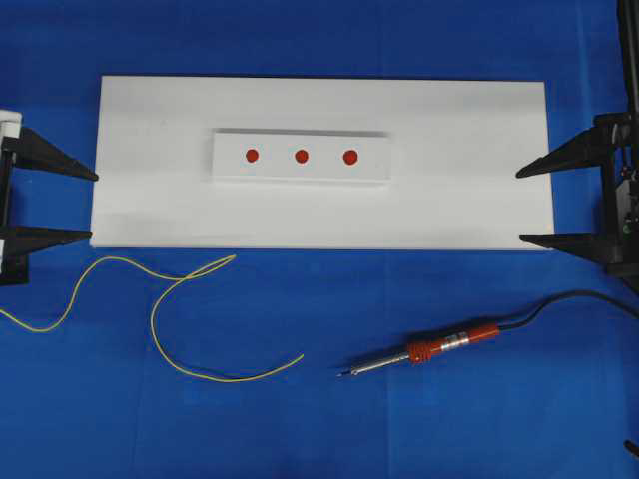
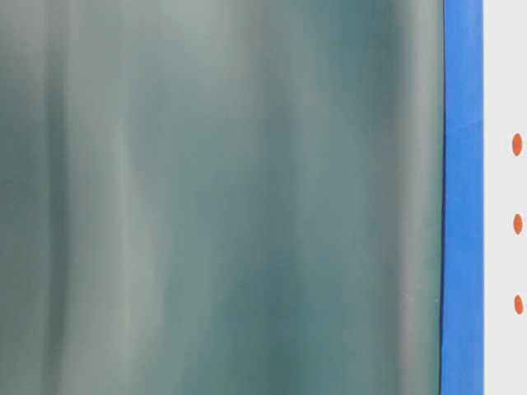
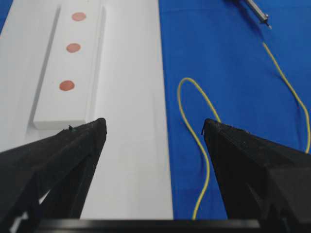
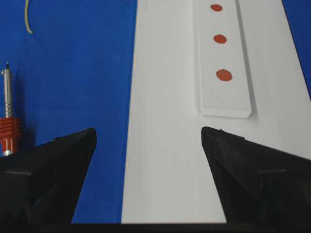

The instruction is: Touch the tip of the soldering iron to the tip of the solder at the mark.

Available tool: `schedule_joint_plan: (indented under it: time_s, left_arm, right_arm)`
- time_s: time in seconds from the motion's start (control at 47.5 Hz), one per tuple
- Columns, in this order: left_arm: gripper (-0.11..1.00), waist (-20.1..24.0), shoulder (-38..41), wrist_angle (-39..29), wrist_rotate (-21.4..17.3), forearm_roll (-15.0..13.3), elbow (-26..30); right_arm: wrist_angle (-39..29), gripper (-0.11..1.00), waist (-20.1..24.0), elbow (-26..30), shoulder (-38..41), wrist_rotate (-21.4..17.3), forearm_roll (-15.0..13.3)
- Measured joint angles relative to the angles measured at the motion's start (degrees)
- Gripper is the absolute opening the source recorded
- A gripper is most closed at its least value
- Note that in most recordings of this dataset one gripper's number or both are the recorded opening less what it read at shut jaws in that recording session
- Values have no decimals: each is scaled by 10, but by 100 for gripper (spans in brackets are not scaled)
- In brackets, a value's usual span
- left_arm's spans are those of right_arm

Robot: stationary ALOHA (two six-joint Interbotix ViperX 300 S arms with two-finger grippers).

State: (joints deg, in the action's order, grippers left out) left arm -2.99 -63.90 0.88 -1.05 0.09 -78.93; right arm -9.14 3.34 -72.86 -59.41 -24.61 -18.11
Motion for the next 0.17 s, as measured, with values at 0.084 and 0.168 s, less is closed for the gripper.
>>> schedule_joint_plan:
  time_s: [0.084, 0.168]
  left_arm:
    - [76, 0, 0, 0, 0, -1, 0]
    - [76, 0, 0, 0, 0, 0, 0]
  right_arm:
    - [1, 86, 0, 0, 0, 0, 0]
    - [1, 86, 1, 0, 0, 0, 0]
